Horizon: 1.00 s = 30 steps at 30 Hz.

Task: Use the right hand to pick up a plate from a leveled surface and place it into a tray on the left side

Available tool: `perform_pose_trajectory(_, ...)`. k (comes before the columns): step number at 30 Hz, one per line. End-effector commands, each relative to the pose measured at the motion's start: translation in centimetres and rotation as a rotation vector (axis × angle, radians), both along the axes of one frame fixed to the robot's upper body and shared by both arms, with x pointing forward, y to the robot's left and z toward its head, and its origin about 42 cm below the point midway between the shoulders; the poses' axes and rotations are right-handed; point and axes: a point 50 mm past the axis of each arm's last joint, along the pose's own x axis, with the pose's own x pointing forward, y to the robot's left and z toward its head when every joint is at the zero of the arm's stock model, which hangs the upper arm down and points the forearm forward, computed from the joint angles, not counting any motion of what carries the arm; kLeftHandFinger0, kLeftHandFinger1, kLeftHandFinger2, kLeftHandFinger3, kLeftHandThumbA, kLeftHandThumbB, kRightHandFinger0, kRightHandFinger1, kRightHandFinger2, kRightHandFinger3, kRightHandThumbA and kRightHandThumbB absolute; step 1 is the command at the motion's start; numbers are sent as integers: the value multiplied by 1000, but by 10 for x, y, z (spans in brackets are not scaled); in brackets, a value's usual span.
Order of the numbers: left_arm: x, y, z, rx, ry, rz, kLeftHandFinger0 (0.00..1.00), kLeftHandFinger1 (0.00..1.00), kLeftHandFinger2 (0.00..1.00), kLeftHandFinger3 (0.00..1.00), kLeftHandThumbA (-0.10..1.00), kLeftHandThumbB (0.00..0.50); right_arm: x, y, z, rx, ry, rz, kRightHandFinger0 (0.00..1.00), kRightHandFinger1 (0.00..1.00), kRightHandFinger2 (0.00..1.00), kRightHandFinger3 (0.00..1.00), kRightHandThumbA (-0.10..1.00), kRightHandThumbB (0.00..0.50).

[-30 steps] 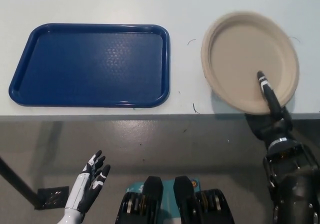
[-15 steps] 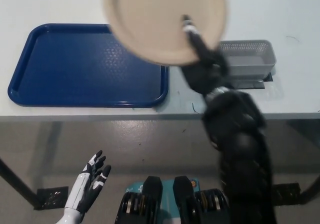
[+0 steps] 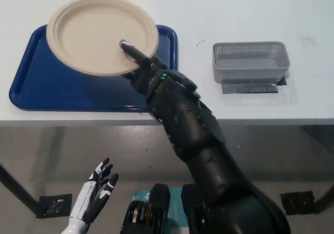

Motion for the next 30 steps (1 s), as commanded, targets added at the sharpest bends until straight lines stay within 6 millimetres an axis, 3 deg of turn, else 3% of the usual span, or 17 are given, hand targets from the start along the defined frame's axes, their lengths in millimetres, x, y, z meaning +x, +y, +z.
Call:
perform_pose_trajectory(1, 6, 0, 13, 16, -45, -38, 1000, 1000, 1000, 1000, 836, 250, 7, 51, 69, -64, -234, 32, 554, 843, 1000, 1000, 546, 112)
perform_pose_trajectory(2, 6, -1, 13, 17, -43, -40, 1000, 1000, 1000, 1000, 838, 259, 9, 51, 71, -132, -267, 139, 1000, 1000, 1000, 1000, 903, 238)
perform_pose_trajectory(3, 6, -1, 13, 19, -45, -42, 1000, 1000, 1000, 1000, 841, 255, 10, 51, 72, -148, -283, 172, 1000, 1000, 1000, 1000, 1000, 294)
perform_pose_trajectory(5, 8, -1, 15, 20, -47, -49, 1000, 1000, 1000, 1000, 836, 261, 15, 48, 78, -228, -340, 255, 1000, 1000, 1000, 1000, 1000, 379)
perform_pose_trajectory(8, 12, -1, 17, 29, -53, -62, 1000, 1000, 1000, 1000, 845, 268, 20, 43, 85, -272, -377, 190, 1000, 1000, 1000, 1000, 1000, 417)
perform_pose_trajectory(13, 12, 1, 16, 31, -46, -74, 1000, 1000, 1000, 1000, 833, 256, 25, 32, 81, -262, -413, 161, 1000, 1000, 1000, 1000, 1000, 433)
perform_pose_trajectory(14, 12, 1, 16, 34, -43, -74, 1000, 1000, 1000, 1000, 839, 256, 26, 30, 81, -247, -414, 165, 1000, 1000, 1000, 1000, 1000, 417)
perform_pose_trajectory(20, 9, -1, 13, 32, -36, -71, 1000, 1000, 1000, 1000, 847, 293, 32, 7, 72, -267, -454, 163, 1000, 1000, 1000, 1000, 1000, 427)
perform_pose_trajectory(24, 10, -3, 15, 45, -39, -73, 1000, 1000, 1000, 1000, 861, 278, 29, -23, 71, -224, -460, 108, 1000, 1000, 1000, 1000, 1000, 433)
perform_pose_trajectory(28, 13, -1, 18, 50, -49, -83, 1000, 1000, 1000, 1000, 861, 280, 8, -72, 82, -109, -565, 41, 1000, 1000, 1000, 1000, 1000, 390)
perform_pose_trajectory(30, 12, 0, 18, 52, -42, -86, 1000, 1000, 1000, 1000, 857, 271, -13, -103, 95, -71, -643, -30, 1000, 1000, 1000, 1000, 1000, 426)
